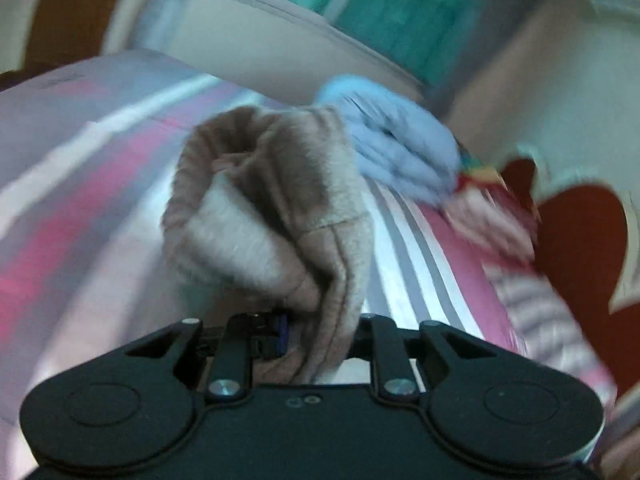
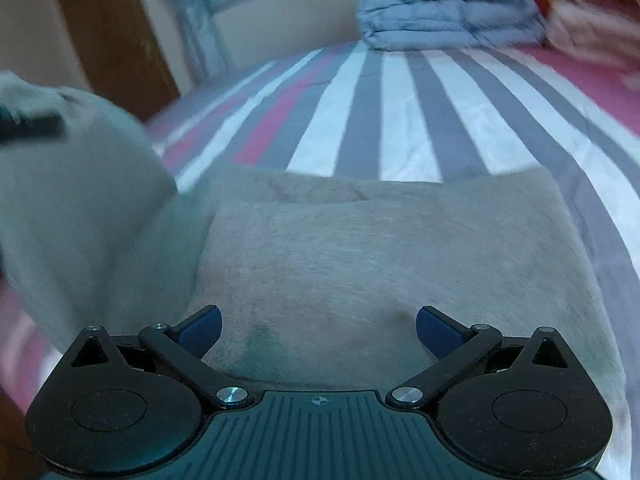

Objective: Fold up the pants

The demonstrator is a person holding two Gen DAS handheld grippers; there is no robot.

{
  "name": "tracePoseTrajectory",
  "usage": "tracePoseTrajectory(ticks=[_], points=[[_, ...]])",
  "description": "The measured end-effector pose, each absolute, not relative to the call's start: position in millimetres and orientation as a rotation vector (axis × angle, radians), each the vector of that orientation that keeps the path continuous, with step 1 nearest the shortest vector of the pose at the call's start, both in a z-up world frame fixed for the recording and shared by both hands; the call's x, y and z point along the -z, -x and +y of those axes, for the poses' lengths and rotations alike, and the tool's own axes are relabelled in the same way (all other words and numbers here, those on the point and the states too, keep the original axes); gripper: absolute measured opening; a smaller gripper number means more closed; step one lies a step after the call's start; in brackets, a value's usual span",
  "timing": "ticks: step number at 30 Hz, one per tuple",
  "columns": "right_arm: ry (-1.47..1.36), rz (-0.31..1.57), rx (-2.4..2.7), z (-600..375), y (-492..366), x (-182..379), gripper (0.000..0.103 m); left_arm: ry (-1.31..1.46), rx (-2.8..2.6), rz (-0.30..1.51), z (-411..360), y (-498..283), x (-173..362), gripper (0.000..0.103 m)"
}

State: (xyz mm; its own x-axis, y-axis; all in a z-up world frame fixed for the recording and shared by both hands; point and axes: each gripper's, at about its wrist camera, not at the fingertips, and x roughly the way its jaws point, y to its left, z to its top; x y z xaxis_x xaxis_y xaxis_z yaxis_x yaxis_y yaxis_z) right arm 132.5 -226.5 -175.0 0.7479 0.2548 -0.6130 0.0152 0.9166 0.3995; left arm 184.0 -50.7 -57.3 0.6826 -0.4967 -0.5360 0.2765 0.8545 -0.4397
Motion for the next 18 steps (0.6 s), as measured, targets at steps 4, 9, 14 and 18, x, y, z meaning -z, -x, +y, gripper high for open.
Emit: tracePoseTrajectory(ticks=[4,9,14,18], points=[[-0.506,0.68,-0.11,-277.9,-111.6,165.7,0.103,0.216,0.519,0.765,-123.3,-165.6,82.2,0.01],[-0.579,0.641,-0.074,-333.8,-88.6,155.4,0.103,-0.051,0.505,0.878,-200.3,-152.2,127.7,0.017],[-0.684,0.623,-0.094,-365.1,-76.6,151.6,0.103,-0.039,0.519,0.893,-199.8,-130.6,123.9,0.07],[-0.812,0.611,-0.138,-377.2,-81.5,148.4,0.103,-0.084,0.517,0.811,-194.2,-112.6,105.3,0.077]])
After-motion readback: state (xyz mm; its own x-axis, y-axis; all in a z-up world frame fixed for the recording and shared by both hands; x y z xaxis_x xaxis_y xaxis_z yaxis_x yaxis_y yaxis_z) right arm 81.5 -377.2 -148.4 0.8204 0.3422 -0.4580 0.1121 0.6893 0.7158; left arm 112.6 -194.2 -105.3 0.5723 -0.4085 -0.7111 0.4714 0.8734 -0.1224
